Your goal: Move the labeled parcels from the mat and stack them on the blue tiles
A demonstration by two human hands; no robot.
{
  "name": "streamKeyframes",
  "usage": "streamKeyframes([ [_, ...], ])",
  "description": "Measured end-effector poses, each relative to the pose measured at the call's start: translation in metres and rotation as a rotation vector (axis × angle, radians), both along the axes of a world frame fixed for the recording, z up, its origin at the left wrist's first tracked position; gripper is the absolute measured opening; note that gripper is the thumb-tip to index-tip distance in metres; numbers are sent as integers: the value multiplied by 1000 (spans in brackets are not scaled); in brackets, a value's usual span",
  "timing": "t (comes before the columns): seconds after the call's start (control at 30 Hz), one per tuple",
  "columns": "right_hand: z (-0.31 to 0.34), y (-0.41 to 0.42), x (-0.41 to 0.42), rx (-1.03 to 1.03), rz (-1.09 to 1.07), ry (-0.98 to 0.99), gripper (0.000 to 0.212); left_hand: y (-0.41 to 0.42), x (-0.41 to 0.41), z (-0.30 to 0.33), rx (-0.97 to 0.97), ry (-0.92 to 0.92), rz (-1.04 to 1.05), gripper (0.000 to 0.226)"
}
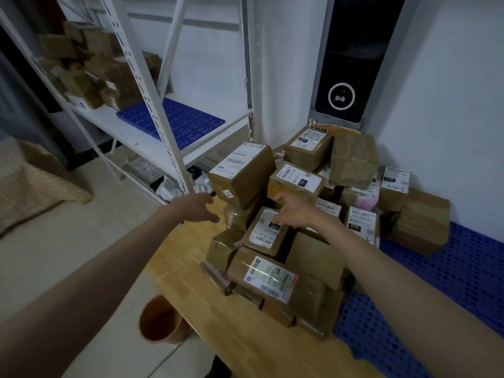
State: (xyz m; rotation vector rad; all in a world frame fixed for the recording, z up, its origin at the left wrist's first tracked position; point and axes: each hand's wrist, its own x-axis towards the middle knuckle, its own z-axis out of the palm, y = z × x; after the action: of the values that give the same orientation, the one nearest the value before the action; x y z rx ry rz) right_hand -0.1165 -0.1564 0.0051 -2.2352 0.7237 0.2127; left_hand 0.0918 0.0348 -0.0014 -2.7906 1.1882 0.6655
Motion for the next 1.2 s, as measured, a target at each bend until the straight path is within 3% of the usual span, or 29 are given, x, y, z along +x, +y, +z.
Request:
streamKeyframes([
  [0.1,-2,-4,12,9,-45,-18,73,-10,32,-11,-54,10,14,81],
  [0.3,-12,5,54,80,-143,-69,79,-25,91,-29,-225,73,60,107],
  [0.47,-32,23,94,153,-246,-81,92,-39,115,-60,-348,295,64,122],
  [0.7,-37,39,123,193,-391,-126,102,-60,132,-77,-583,650,44,112],
  [0.83,-35,46,130,175,-435,-134,99,-63,132,-82,-611,748,23,115],
  [0.93,-33,53,134,154,-468,-144,93,-62,127,-88,-642,803,-65,100],
  [1.2,-22,72,130,112,-514,-252,88,-48,121,-68,-683,619,-139,87],
])
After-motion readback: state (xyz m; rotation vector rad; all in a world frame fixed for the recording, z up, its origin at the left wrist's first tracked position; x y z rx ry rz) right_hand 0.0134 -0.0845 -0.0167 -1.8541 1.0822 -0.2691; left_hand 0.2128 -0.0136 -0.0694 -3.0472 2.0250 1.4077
